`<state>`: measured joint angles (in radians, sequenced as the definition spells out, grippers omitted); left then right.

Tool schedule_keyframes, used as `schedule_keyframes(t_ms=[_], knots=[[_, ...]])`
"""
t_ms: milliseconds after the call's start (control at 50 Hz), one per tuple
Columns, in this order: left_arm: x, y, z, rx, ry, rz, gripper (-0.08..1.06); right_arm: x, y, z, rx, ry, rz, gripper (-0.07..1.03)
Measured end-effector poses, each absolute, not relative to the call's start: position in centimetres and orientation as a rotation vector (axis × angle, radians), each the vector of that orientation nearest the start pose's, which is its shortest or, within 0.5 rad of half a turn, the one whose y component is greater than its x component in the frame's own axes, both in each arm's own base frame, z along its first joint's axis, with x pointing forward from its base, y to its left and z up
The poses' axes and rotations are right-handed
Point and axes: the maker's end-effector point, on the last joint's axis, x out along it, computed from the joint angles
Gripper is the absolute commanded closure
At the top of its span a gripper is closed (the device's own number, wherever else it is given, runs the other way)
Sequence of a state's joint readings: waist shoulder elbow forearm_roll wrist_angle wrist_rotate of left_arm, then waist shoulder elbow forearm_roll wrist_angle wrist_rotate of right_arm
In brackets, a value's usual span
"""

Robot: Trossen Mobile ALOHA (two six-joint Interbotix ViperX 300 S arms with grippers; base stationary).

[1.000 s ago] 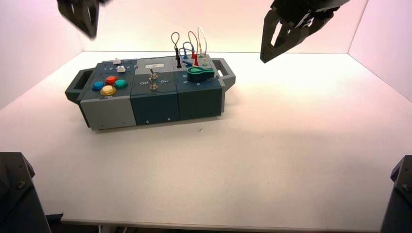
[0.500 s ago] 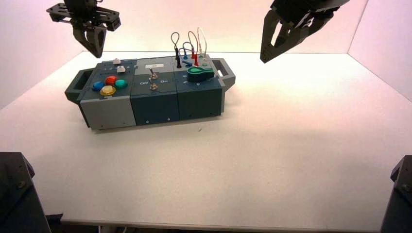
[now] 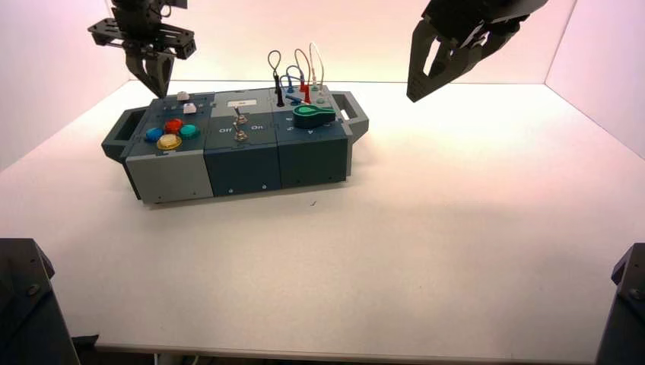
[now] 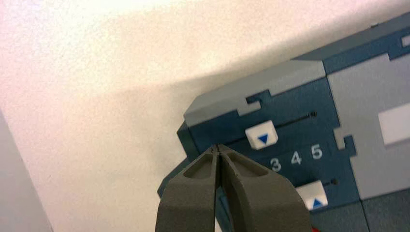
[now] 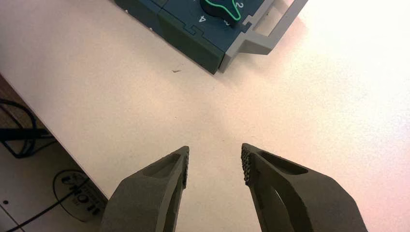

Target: Move the top slider to position 4.

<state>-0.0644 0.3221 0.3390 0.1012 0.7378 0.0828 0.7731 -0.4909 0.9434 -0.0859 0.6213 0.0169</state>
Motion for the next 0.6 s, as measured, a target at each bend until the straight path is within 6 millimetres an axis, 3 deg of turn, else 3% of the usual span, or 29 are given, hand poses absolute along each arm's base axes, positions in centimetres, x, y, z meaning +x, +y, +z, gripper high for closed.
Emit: schedule_keyframes(t_ms=[600], knots=[[43.1,-2.9,2.9,0.207,1.37,-0.127,1.01,19.6,17.9,13.2,-0.487,0.991,0.679,0.39]])
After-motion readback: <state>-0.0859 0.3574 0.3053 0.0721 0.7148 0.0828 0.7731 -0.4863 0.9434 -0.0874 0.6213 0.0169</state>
